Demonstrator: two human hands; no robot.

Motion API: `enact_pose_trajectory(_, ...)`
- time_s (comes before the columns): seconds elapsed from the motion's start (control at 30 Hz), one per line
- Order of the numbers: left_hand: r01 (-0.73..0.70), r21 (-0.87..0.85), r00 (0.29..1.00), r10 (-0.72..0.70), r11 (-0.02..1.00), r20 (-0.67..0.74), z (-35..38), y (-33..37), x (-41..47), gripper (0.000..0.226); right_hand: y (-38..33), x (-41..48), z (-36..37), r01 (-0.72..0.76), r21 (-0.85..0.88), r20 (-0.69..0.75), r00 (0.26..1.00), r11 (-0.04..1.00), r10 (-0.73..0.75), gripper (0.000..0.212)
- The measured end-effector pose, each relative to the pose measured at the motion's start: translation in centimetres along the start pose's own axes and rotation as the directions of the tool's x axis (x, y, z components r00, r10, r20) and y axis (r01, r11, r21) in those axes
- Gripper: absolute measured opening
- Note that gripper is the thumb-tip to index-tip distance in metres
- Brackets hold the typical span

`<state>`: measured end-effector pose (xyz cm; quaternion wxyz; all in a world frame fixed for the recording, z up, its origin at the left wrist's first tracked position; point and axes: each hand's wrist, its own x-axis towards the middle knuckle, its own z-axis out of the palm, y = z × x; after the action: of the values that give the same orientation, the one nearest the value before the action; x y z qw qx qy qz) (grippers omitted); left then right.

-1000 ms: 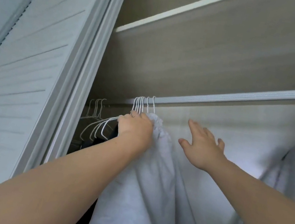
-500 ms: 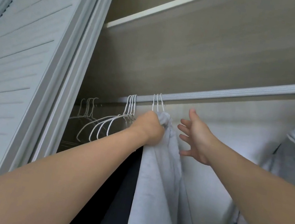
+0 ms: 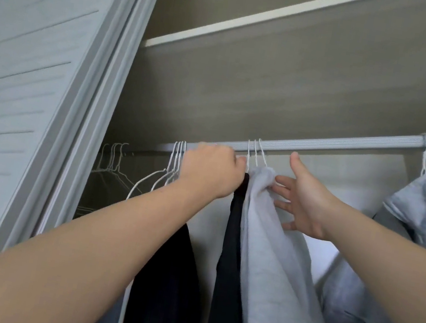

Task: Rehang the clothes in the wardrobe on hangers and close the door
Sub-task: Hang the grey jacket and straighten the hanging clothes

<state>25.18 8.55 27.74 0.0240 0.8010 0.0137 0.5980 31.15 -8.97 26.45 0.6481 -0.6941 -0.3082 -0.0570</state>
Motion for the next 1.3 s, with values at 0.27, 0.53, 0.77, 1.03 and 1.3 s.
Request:
enact_pose_trajectory(0.27, 0.421, 0.100, 0.730, -0.402, 0.902, 0.553, -1.6, -6.8, 3.5, 0.056, -0.3, -0.4, 0.5, 0.044, -0.071, 0.052, 0.998, 0.996, -0.041, 0.061)
enact_pose_trajectory(0.53, 0.752, -0.503, 0.656, -0.403, 0.427, 0.638, 3.0, -8.2, 3.1, 0.038, -0.5, -0.8, 1.7, 0.059, -0.116, 0.008, 0.998, 0.992, -0.058, 0.081)
enact_pose_trajectory(0.77, 0.722, -0.574, 0.692, -0.383, 0.386, 0.612, 3.3, -8.2, 2.8, 0.049, -0.9, -0.5, 2.3, 0.056, -0.075, 0.003, 0.998, 0.996, -0.056, 0.090)
enact_pose_trajectory(1.03, 0.709, -0.615, 0.695, -0.195, 0.345, 0.692, 1.1, -3.6, 2.5, 0.016, -1.0, -0.1, 2.3, 0.018, -0.057, 0.112, 0.994, 0.998, -0.012, 0.095)
enact_pose_trajectory(1.3, 0.621, -0.634, 0.715, -0.003, 0.461, 0.699, 0.6, 0.3, 1.9, 0.028, -1.7, -0.7, 3.0, -0.013, -0.111, 0.104, 0.994, 0.994, 0.025, 0.091)
